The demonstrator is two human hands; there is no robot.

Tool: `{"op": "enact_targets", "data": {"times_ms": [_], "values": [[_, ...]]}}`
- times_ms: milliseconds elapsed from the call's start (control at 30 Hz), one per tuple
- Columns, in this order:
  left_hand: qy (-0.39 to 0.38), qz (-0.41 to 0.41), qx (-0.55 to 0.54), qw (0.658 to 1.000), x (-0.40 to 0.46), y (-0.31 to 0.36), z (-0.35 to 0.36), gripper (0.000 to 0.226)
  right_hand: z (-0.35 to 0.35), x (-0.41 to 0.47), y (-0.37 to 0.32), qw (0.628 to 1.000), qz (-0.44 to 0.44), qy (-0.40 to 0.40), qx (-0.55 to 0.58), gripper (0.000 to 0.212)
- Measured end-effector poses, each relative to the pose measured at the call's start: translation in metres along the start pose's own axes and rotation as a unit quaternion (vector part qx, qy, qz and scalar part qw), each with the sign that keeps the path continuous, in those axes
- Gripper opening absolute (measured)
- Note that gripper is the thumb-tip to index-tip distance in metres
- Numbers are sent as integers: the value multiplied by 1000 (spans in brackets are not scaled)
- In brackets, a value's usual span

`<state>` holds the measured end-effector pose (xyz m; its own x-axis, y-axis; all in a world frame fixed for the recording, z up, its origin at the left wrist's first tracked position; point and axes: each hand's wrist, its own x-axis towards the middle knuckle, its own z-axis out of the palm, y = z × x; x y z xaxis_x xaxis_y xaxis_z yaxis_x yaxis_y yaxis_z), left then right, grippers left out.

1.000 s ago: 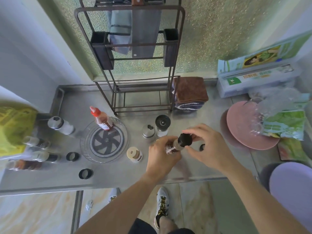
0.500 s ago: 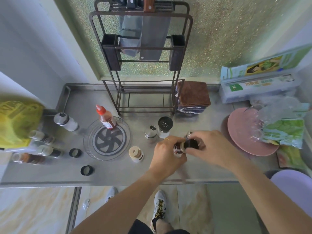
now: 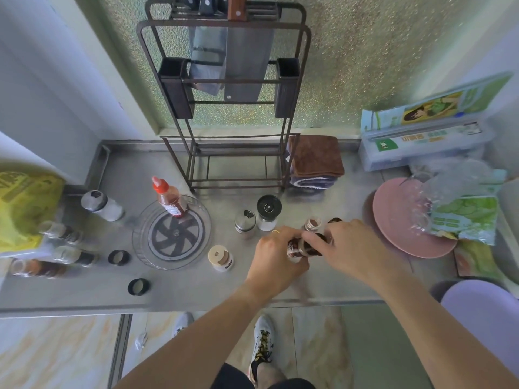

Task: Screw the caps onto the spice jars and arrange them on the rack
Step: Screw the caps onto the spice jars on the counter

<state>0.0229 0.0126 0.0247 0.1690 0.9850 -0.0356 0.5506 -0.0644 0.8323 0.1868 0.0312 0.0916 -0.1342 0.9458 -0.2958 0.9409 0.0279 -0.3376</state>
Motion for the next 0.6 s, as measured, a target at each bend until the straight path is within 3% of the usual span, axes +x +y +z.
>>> {"op": "enact_targets", "data": {"times_ms": [167,333,467,600], "values": [[-2,0,-5,1000,-2,-4,3,43,8,0,1,1000,-19,9,10,35],[-1,-1,-11,1000,-5,-7,7,43,13,-6,-3,999,-32,11,26,38],[11,16,-8,1000,-9,-16,11,40,24,-9,-4,997,-2,58,43,33],[16,-53,-4,998,-8,-28,21,34,60,-2,-20,997,24,71,35,30]]}}
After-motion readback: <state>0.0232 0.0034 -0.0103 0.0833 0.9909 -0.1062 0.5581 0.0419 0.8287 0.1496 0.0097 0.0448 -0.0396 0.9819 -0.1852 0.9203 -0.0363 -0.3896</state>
